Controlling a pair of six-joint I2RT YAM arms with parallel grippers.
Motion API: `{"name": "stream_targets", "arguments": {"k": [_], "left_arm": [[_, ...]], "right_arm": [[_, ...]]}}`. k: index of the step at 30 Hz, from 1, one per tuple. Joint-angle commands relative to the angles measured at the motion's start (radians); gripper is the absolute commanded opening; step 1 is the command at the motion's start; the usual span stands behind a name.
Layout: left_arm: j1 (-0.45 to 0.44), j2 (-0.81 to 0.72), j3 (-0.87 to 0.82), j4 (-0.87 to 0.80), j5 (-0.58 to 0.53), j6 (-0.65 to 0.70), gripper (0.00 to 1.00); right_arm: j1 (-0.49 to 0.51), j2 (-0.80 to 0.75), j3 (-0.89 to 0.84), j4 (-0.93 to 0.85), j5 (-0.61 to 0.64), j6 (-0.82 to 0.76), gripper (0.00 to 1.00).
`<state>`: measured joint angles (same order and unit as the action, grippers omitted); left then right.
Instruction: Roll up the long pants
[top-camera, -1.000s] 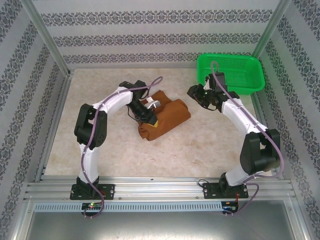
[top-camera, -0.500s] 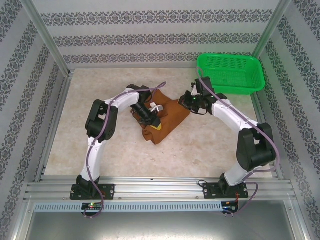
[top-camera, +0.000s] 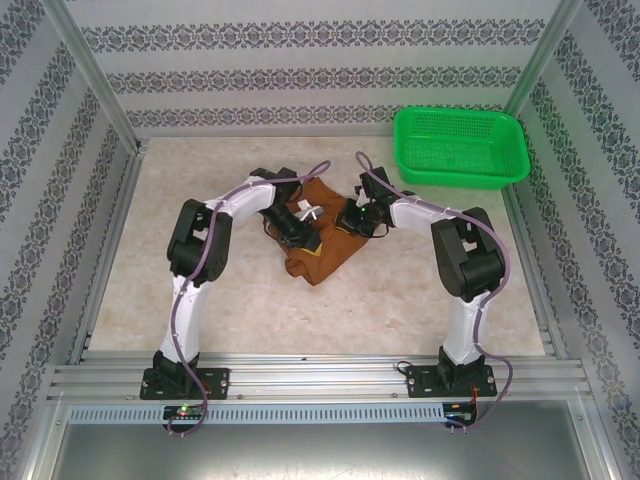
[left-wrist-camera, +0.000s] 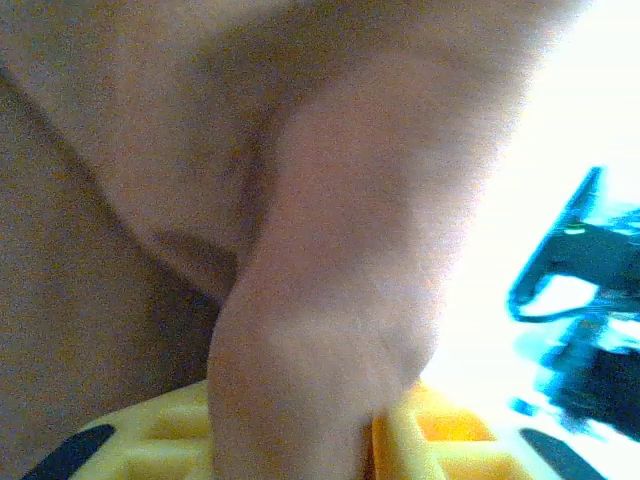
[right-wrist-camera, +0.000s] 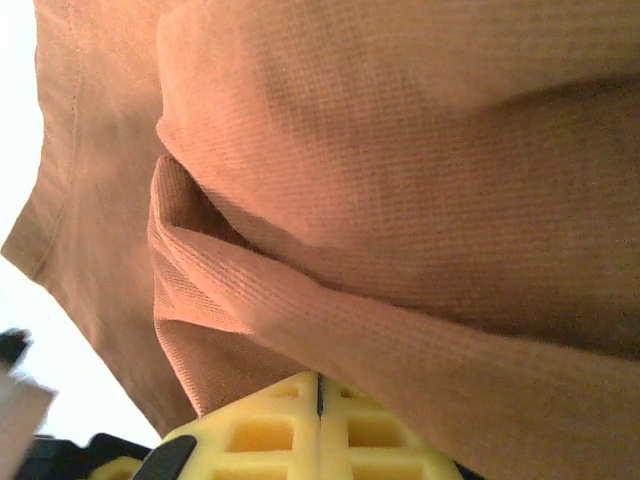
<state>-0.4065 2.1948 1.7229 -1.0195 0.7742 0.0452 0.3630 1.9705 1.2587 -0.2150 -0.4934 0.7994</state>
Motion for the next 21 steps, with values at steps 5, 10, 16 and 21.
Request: {"name": "stream_targets", "arguments": {"k": [5, 10, 16, 21], "left_arm": [[-0.107, -0.385, -0.257, 0.294, -0.641, 0.025, 1.00], [-0.303, -0.394, -0.316, 0.342, -0.973, 0.095, 1.00], [-0.408, -0.274, -0.235, 0.268, -1.094, 0.150, 0.91], [-0.441, -0.224, -0.217, 0.265, -1.127, 0.176, 0.96]], "right_arm": [[0.015, 0.068, -0.004, -0.025, 0.043, 0.021, 0.00], [0.016, 0.061, -0.015, -0.016, 0.036, 0.029, 0.00], [0.018, 0.043, -0.033, -0.003, 0.042, 0.032, 0.00], [0.018, 0.040, -0.044, 0.009, 0.039, 0.037, 0.00]]}}
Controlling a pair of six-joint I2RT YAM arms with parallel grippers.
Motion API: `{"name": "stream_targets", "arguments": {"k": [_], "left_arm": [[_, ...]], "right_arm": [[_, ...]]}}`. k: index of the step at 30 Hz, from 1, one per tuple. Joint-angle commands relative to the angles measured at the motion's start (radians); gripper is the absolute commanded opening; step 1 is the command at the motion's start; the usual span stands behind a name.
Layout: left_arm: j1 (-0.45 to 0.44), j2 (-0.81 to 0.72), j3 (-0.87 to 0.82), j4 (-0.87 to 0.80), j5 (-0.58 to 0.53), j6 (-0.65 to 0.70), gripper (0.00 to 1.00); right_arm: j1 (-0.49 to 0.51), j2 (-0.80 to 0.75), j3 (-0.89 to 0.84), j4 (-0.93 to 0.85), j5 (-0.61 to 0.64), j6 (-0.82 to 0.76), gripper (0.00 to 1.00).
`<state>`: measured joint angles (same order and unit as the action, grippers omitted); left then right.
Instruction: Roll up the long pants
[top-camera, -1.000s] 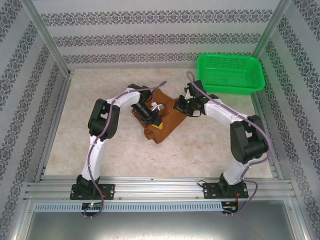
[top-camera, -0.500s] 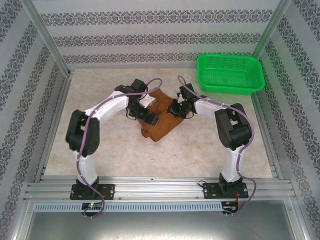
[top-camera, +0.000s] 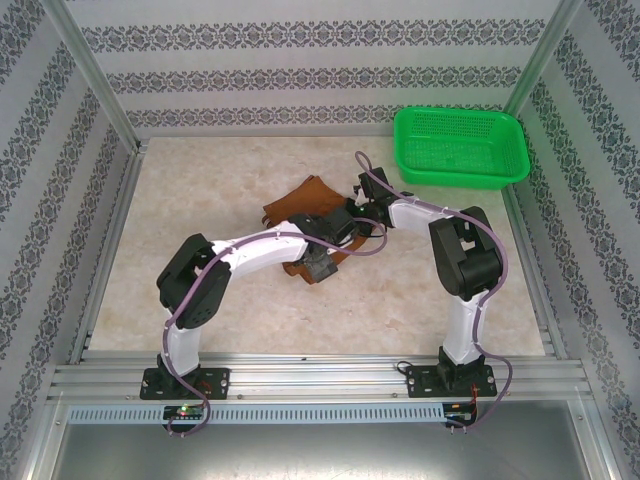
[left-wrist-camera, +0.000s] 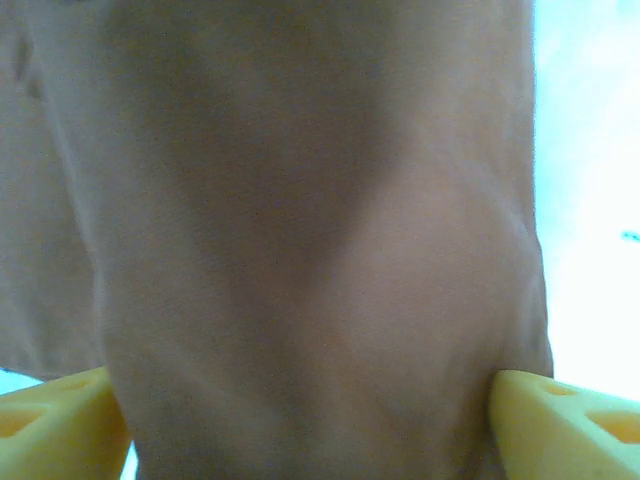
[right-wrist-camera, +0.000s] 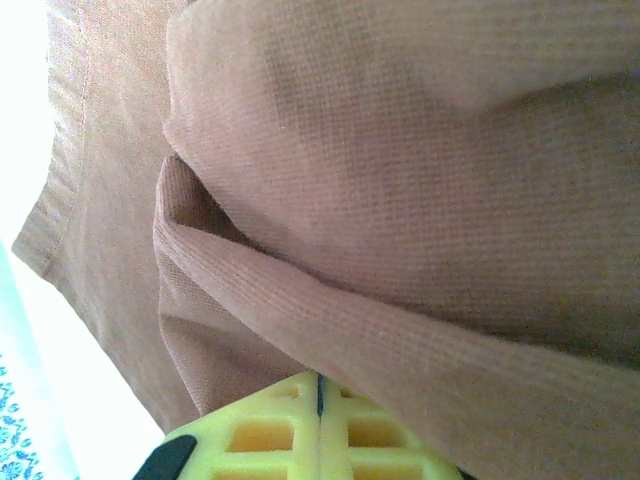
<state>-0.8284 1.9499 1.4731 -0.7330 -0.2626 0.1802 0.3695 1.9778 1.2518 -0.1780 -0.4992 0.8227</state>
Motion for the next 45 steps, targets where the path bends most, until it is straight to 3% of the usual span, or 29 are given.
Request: {"name": "stream_targets", "arguments": {"k": [1, 5, 8, 11, 18, 26, 33, 35, 37, 42, 43, 45], "left_arm": [[-0.029, 0.042, 0.032, -0.025, -0.116, 0.054, 0.97], [-0.071, 0.084, 0.012, -0.025, -0.158, 0.094, 0.95], [-0.136, 0.004, -0.067, 0.086, -0.266, 0.132, 0.96], [-0.169, -0.038, -0.088, 0.125, -0.291, 0.116, 0.98], [-0.220, 0.065, -0.087, 0.112, -0.388, 0.132, 0.97], [-0.235, 0.111, -0.116, 0.143, -0.385, 0.158, 0.95], [-0.161, 0.224, -0.066, 0.104, -0.338, 0.154, 0.96], [-0.120, 0.248, -0.042, 0.094, -0.305, 0.135, 0.89], [-0.078, 0.269, -0.014, 0.074, -0.282, 0.115, 0.72], [-0.006, 0.292, -0.001, 0.057, -0.241, 0.118, 0.24], [-0.010, 0.280, -0.013, 0.078, -0.268, 0.124, 0.00], [-0.026, 0.230, -0.056, 0.124, -0.250, 0.134, 0.00]], "right_arm": [[0.011, 0.032, -0.038, -0.027, 0.045, 0.013, 0.00], [0.011, 0.035, -0.037, -0.028, 0.044, 0.012, 0.00], [0.011, 0.032, -0.037, -0.032, 0.045, 0.010, 0.00], [0.012, 0.034, -0.036, -0.024, 0.041, 0.014, 0.00], [0.021, 0.041, -0.037, -0.022, 0.037, 0.016, 0.00], [0.021, 0.038, -0.031, -0.031, 0.044, 0.014, 0.00], [0.022, 0.042, -0.023, -0.033, 0.042, 0.018, 0.00], [0.022, 0.042, -0.019, -0.037, 0.042, 0.018, 0.00], [0.022, 0.039, -0.016, -0.040, 0.036, 0.015, 0.00], [0.016, 0.029, -0.013, -0.052, 0.037, 0.008, 0.00], [0.015, 0.027, -0.017, -0.048, 0.035, 0.010, 0.00], [0.012, 0.021, -0.021, -0.050, 0.038, 0.010, 0.00]]}}
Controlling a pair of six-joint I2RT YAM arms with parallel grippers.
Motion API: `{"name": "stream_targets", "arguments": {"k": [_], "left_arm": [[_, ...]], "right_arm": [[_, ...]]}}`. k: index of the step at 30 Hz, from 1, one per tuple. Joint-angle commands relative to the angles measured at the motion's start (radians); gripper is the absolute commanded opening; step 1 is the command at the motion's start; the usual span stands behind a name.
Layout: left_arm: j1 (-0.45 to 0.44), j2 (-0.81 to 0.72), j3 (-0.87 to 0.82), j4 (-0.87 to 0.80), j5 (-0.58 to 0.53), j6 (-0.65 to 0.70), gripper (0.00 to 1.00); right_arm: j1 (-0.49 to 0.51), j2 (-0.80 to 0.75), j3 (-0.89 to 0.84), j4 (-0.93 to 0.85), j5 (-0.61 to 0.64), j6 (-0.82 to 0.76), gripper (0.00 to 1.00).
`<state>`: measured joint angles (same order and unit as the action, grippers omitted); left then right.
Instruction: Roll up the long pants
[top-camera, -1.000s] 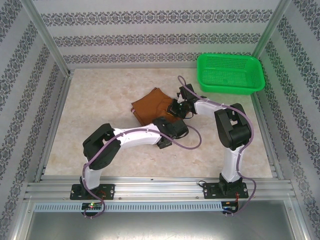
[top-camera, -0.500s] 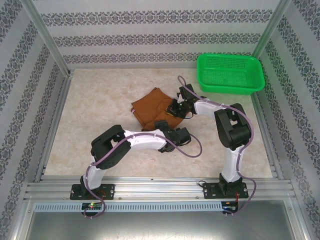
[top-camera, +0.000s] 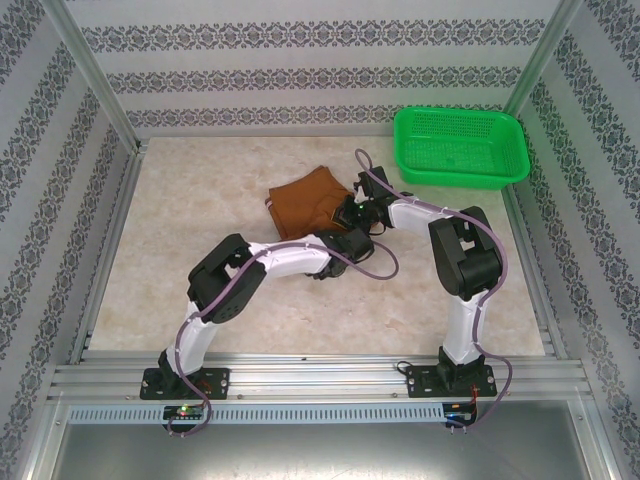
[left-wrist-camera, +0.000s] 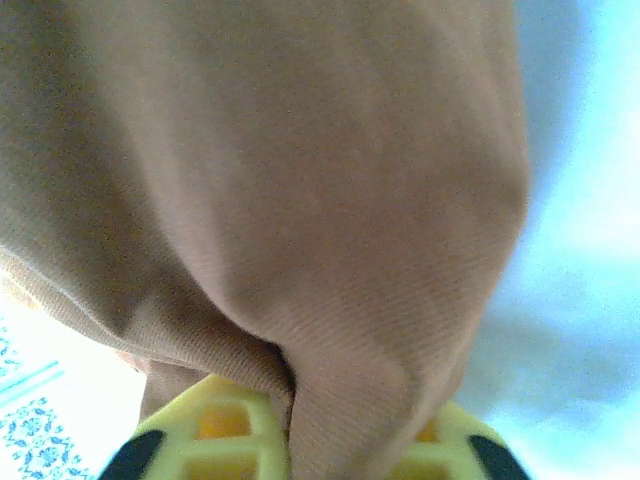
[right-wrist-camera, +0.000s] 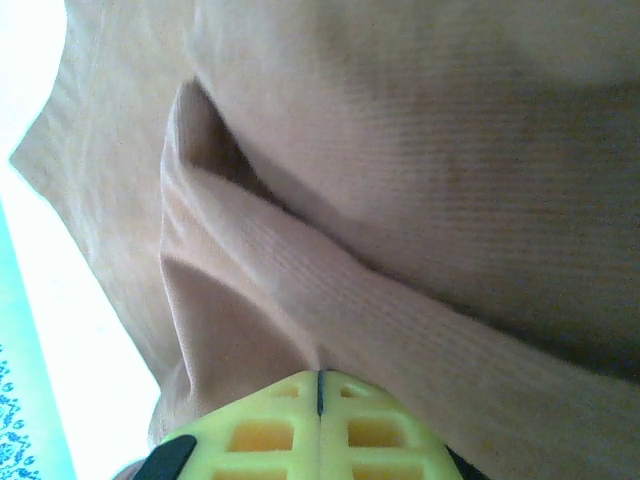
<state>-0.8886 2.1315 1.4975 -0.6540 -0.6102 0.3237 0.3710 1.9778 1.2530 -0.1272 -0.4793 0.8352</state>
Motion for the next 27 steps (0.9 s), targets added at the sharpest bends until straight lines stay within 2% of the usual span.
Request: {"name": "stream_targets", "arguments": {"k": [1, 5, 9, 11, 16, 19, 21, 24, 27], "left_arm": [[0.028, 0.022, -0.093, 0.050, 0.133, -0.010, 0.00], [0.000, -0.019, -0.072, -0.036, 0.283, -0.038, 0.00], [-0.013, -0.022, 0.005, -0.167, 0.411, -0.066, 0.00], [-0.010, -0.033, 0.029, -0.208, 0.486, -0.074, 0.00], [-0.006, -0.045, 0.099, -0.289, 0.618, -0.101, 0.00], [0.018, -0.078, 0.144, -0.317, 0.764, -0.128, 0.00], [0.055, -0.122, 0.155, -0.301, 0.926, -0.146, 0.00], [0.126, -0.145, 0.189, -0.304, 1.126, -0.187, 0.00], [0.189, -0.144, 0.228, -0.331, 1.266, -0.227, 0.00]], "right_arm": [[0.005, 0.016, -0.024, -0.101, 0.024, 0.000, 0.00], [-0.047, -0.039, -0.036, -0.070, 0.053, 0.010, 0.00], [-0.112, -0.112, 0.000, -0.115, 0.100, -0.028, 0.21], [-0.137, -0.160, 0.002, -0.133, 0.126, -0.041, 0.26], [-0.177, -0.293, -0.070, -0.085, 0.148, -0.051, 0.31], [-0.178, -0.312, -0.040, -0.171, 0.148, -0.092, 0.32], [-0.178, -0.320, -0.037, -0.211, 0.136, -0.108, 0.32], [-0.178, -0.369, -0.091, -0.191, 0.145, -0.097, 0.32], [-0.178, -0.398, -0.111, -0.210, 0.139, -0.100, 0.32]]}}
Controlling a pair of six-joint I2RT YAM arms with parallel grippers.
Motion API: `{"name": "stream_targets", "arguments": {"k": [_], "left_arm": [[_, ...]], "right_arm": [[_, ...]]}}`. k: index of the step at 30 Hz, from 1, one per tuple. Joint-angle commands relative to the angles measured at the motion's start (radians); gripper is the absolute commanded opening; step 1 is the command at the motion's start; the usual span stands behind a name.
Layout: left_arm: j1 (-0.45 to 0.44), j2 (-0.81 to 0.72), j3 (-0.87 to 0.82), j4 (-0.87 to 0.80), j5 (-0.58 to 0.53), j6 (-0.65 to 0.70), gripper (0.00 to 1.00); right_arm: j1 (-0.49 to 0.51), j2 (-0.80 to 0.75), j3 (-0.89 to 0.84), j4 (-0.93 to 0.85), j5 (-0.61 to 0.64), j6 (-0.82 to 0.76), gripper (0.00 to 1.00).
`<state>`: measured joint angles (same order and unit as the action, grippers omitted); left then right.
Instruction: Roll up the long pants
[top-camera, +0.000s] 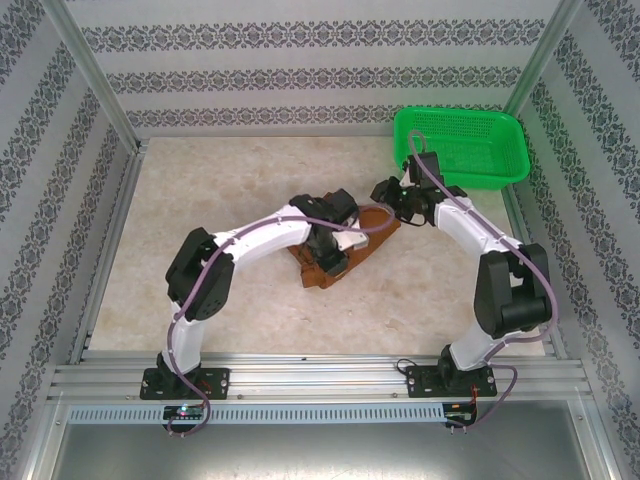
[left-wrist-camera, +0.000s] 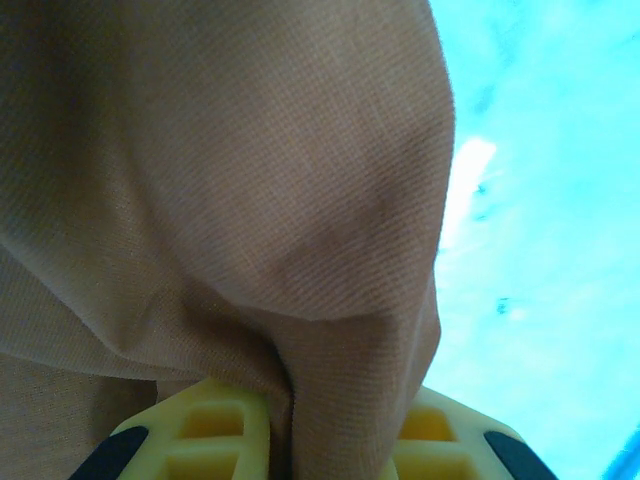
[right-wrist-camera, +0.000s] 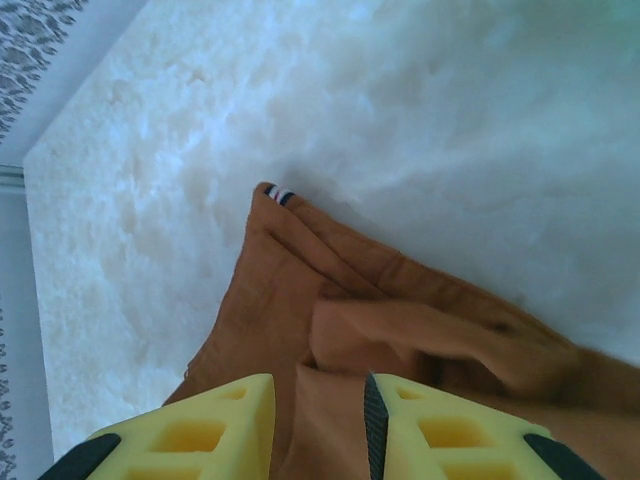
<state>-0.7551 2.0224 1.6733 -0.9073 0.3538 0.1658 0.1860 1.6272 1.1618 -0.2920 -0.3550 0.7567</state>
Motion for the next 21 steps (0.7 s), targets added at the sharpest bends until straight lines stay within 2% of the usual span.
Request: {"name": "stream_targets", "arguments": {"k": [1, 5, 10, 14, 17, 21], "left_arm": [[0.077, -0.031, 0.061, -0.080, 0.360, -0.086, 0.00], [0.180, -0.018, 0.042, -0.033, 0.567, -0.181, 0.00], [0.258, -0.058, -0.080, 0.206, 0.819, -0.357, 0.00], [0.283, -0.042, -0.144, 0.286, 0.851, -0.428, 0.00], [0.313, -0.034, -0.209, 0.408, 0.887, -0.526, 0.00], [0.370, -0.020, -0.236, 0.456, 0.878, -0.592, 0.00]], "right_arm": [[0.007, -0.056, -0.029, -0.046, 0.012, -0.023, 0.32], [0.007, -0.110, -0.076, -0.032, 0.011, -0.020, 0.33], [0.008, -0.134, -0.076, -0.042, -0.005, -0.030, 0.33], [0.025, -0.116, -0.060, -0.039, -0.048, -0.042, 0.33], [0.051, -0.082, -0.025, -0.064, -0.063, -0.061, 0.33], [0.079, -0.044, -0.011, -0.062, -0.114, -0.091, 0.44]]}}
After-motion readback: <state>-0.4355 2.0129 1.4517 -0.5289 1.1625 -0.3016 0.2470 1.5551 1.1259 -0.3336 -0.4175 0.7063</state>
